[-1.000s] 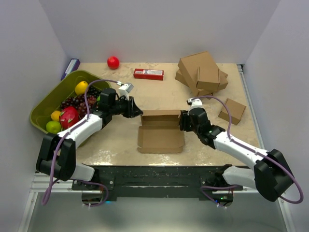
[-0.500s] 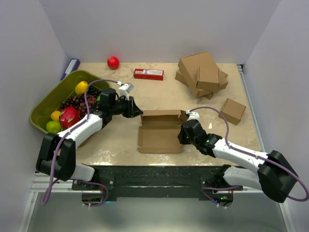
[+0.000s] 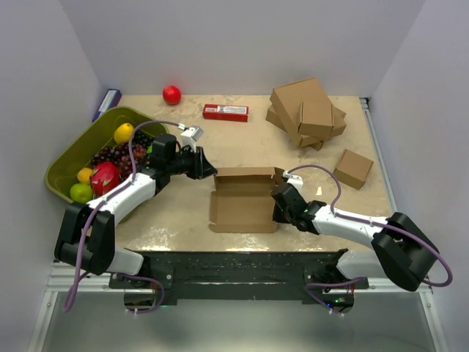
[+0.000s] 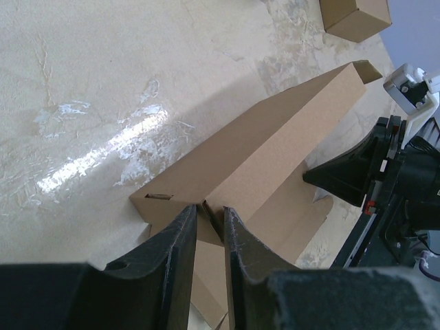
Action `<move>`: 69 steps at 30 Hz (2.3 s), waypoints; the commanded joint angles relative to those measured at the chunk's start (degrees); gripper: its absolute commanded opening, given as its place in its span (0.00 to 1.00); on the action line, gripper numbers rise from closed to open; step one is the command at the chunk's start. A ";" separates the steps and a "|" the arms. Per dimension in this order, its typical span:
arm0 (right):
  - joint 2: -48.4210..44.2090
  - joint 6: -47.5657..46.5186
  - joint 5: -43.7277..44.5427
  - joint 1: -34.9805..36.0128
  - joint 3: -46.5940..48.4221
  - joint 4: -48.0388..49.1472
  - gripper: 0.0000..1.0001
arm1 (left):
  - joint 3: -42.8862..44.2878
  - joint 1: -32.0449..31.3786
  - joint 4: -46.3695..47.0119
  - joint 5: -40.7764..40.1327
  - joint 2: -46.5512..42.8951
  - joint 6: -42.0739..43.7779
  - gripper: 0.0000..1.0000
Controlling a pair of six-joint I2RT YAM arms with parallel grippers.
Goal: Fold the paper box
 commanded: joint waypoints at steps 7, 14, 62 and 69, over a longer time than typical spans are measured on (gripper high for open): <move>-0.18 3.26 1.97 0.15 0.51 -3.19 0.03 | 0.23 -0.44 -2.11 -0.91 -0.61 1.89 0.26; -9.68 -2.27 6.28 -4.05 6.23 -9.97 0.46 | 0.23 -0.44 -2.11 -0.91 -0.70 1.89 0.26; 1.56 -21.35 -7.78 -11.54 14.67 3.74 0.00 | 0.50 -2.28 -4.57 -3.37 -0.09 2.94 0.26; 2.09 -19.95 -9.19 -10.75 12.56 6.02 0.00 | 0.59 -2.55 -4.39 -3.11 0.09 2.77 0.26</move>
